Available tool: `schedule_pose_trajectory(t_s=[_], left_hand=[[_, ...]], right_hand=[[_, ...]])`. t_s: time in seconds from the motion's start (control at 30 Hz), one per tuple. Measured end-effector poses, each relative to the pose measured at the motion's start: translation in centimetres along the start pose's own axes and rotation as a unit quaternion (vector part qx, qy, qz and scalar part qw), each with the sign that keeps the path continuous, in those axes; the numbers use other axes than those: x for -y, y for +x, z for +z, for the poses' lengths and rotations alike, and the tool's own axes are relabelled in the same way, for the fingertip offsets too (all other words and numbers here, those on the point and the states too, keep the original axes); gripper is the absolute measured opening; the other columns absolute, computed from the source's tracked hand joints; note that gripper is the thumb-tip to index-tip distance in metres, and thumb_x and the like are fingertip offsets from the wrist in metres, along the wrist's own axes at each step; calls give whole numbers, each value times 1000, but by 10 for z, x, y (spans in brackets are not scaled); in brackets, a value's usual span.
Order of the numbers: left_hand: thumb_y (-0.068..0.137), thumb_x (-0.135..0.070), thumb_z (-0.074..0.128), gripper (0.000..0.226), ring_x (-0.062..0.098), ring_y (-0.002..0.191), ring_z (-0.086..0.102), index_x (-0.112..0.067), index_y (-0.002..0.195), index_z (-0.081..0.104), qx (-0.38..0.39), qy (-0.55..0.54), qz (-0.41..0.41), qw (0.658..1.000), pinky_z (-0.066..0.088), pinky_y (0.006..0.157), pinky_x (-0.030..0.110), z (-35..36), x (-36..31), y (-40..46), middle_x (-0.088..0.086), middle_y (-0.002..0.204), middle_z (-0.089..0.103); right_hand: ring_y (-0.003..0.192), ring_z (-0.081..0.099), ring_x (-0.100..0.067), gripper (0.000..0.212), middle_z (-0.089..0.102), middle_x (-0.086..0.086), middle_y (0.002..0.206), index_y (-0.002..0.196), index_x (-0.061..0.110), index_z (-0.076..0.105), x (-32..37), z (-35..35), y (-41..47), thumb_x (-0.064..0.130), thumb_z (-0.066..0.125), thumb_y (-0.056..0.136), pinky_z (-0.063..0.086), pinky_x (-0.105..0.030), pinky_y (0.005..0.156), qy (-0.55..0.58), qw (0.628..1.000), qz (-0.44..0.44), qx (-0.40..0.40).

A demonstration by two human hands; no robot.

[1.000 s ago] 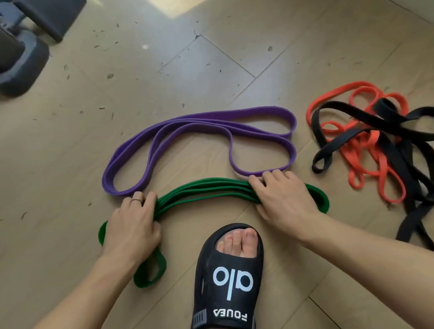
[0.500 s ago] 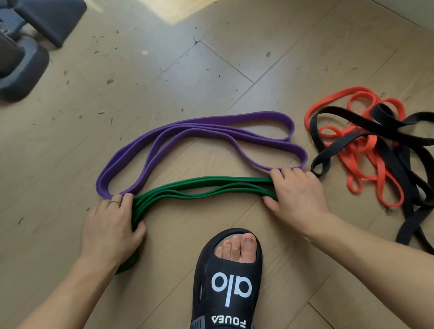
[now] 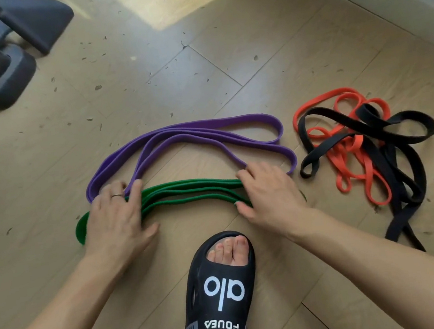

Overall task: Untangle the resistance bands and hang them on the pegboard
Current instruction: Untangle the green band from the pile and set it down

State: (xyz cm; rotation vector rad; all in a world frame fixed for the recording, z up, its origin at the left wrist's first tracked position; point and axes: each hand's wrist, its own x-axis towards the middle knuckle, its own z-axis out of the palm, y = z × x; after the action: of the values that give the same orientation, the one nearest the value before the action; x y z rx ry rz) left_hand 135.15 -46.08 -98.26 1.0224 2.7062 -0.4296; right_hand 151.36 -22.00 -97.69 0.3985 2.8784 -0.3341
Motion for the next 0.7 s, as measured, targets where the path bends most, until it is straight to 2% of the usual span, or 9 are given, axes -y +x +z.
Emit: schedule_pose_trajectory(t_s=[0.1,0.17,0.23,0.33,0.43,0.53,0.7], left_hand=[[78,-65,69,105,31,142,36,-19,158,19,20,-6,102,995,29,120,42,-9,-27,17,14,155,36],[83,-62,66,101,28,144,35,-18,159,16,29,-2,156,987,28,122,40,-12,-42,30,11,157,35],[90,-54,62,79,23,130,48,-19,152,28,30,-18,186,982,40,111,36,-14,-53,44,8,143,48],[98,-43,53,36,19,102,58,-22,126,44,18,-25,209,978,51,81,33,-19,-61,57,2,116,58],[102,-43,47,29,19,101,60,-23,124,47,36,9,230,973,52,69,31,-21,-62,63,1,117,59],[104,-44,44,31,16,100,62,-24,127,47,37,20,240,970,46,65,26,-17,-62,63,-1,118,60],[103,-45,42,25,14,81,63,-25,117,47,39,-19,192,980,57,66,32,-9,-63,51,-3,101,62]], right_hand=[[122,49,-24,70,53,-5,133,142,17,44,5,2,19,57,63,88,43,-38,104,21,997,-30,69],[122,49,-25,81,52,-5,133,144,16,41,2,6,27,64,66,83,42,-38,105,3,995,-27,91],[122,49,-26,87,52,-6,134,145,14,38,-3,9,29,64,69,80,42,-38,105,-18,994,-20,101],[128,48,-29,97,48,-12,142,154,8,27,-14,8,28,58,71,83,42,-39,106,-40,994,27,96],[132,46,-31,104,43,-15,146,156,8,23,-25,4,27,65,68,82,42,-40,108,-45,989,90,112],[126,47,-29,88,48,-13,138,146,11,37,-30,2,25,64,68,83,42,-38,105,-47,991,59,111],[120,50,-28,62,52,-10,131,134,13,44,-20,9,18,41,71,87,45,-37,97,-33,996,-18,85]])
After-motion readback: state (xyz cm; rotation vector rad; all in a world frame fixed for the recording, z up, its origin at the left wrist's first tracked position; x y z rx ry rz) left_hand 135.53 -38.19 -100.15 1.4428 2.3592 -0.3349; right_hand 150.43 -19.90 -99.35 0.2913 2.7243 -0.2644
